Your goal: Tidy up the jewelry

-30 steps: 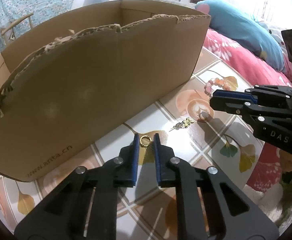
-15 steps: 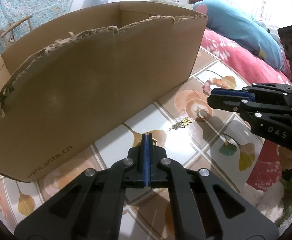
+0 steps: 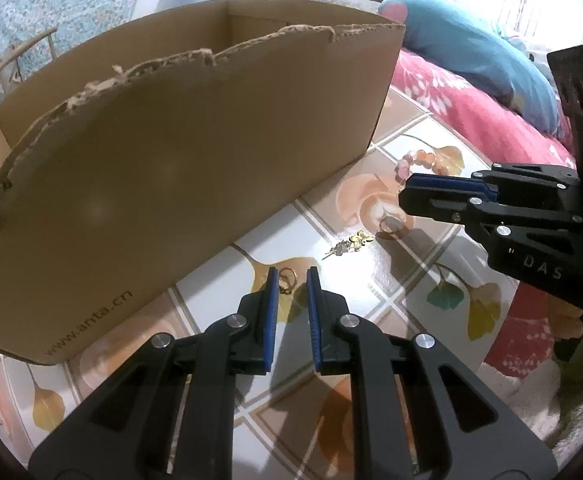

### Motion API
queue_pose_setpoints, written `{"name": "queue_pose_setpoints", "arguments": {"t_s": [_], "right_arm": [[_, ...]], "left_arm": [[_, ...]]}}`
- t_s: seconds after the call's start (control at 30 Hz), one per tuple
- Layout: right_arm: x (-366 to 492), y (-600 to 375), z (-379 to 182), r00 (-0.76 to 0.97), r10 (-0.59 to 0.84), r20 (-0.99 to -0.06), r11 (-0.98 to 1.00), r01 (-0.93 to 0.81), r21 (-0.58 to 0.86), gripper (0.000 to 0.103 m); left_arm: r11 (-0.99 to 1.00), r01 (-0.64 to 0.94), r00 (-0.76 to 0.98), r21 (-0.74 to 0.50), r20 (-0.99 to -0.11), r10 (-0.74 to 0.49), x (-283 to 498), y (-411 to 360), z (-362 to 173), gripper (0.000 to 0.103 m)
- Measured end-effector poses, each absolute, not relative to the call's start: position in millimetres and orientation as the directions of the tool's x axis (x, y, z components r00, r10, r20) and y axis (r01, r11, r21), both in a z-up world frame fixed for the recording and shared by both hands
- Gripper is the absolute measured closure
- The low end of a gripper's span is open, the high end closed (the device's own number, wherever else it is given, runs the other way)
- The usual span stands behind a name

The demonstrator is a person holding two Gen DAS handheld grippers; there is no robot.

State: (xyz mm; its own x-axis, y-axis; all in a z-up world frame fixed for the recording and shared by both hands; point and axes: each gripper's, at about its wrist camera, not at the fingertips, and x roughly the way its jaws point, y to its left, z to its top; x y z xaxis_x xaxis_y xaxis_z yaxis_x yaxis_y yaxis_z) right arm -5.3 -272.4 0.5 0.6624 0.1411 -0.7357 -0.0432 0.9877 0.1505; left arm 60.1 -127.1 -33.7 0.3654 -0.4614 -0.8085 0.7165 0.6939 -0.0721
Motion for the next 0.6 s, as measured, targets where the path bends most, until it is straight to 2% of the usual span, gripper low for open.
{"name": "queue_pose_setpoints", "arguments": {"t_s": [0.2,0.37,0.6], "right_arm": [[-4.9,-273.0,0.0,0.663,0.144,-0.734,0.987,-0.043,0.155,0.093],[-4.9,-272.4,-0.4,0.665,0.144,-0.733,0.987,-0.042,0.156,0.093],[-4.8,-272.3,-2.0,0.664,0.146,-0.733,0.986,-0.038,0.162,0.093]], "left_arm": [[0.69,0.723,0.38,-0.041,-0.811,-0.446,57.7,-133.0,-33.8,0.09],[0.698,0.712,0.357,-0.079,-0.815,-0.456,63.5,-130.5,-32.4,0.09],[0.691,0.722,0.379,-0.037,-0.814,-0.44,63.2,-132.4,-32.9,0.09]]}}
